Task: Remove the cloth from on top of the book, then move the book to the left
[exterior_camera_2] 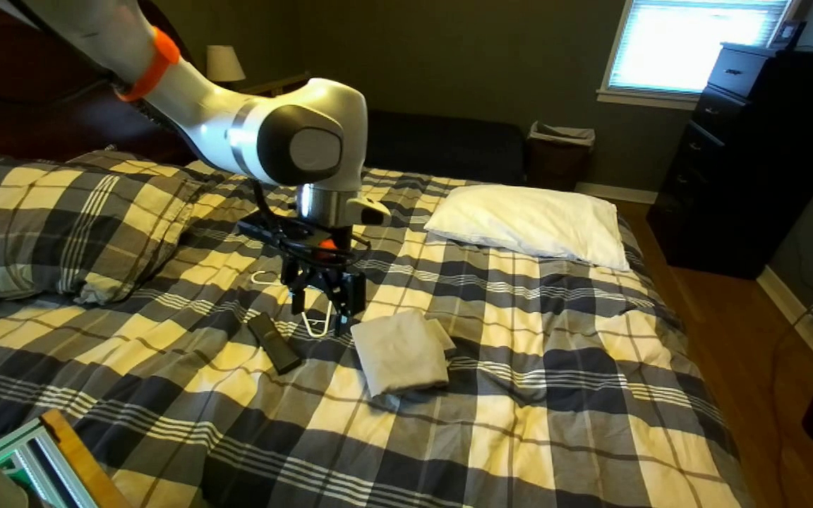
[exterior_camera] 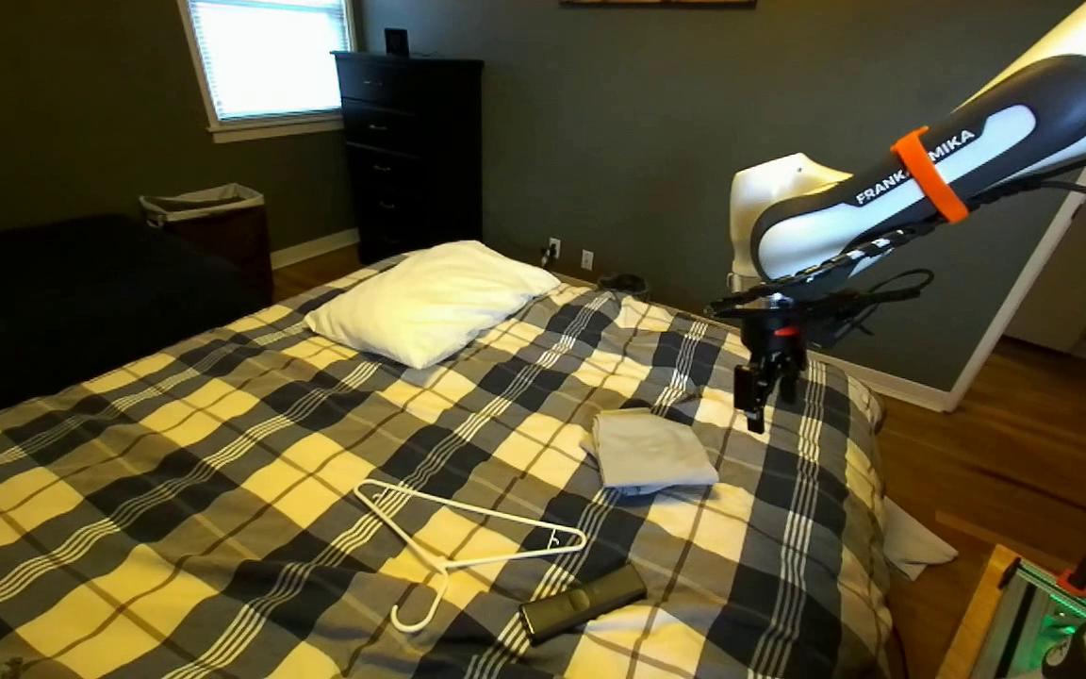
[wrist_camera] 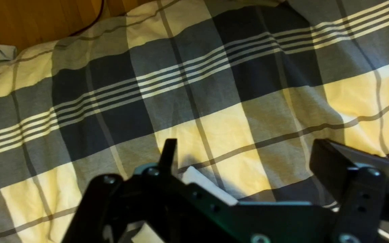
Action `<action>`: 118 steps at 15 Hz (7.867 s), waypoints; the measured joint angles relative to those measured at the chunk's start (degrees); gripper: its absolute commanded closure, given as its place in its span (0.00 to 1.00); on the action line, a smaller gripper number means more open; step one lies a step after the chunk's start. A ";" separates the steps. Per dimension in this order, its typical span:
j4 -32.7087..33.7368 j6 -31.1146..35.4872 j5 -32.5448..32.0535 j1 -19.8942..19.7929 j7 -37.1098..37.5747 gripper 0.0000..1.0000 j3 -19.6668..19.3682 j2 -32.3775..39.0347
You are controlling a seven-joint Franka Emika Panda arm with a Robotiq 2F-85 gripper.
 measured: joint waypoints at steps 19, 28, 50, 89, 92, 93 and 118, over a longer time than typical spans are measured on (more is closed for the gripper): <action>19.37 4.32 -30.13 12.39 20.26 0.00 4.31 25.71; 13.52 12.27 -64.79 21.13 43.52 0.00 4.12 27.07; 35.78 -0.97 -61.37 17.04 42.22 0.00 7.70 50.56; 47.16 -14.45 -52.73 18.65 41.51 0.85 4.75 59.91; 47.31 -14.46 -52.65 18.70 41.88 0.98 4.75 59.92; 47.76 -14.48 -52.44 18.68 42.98 0.97 4.68 59.93; 91.94 -7.73 -75.24 21.12 36.93 0.98 0.28 79.17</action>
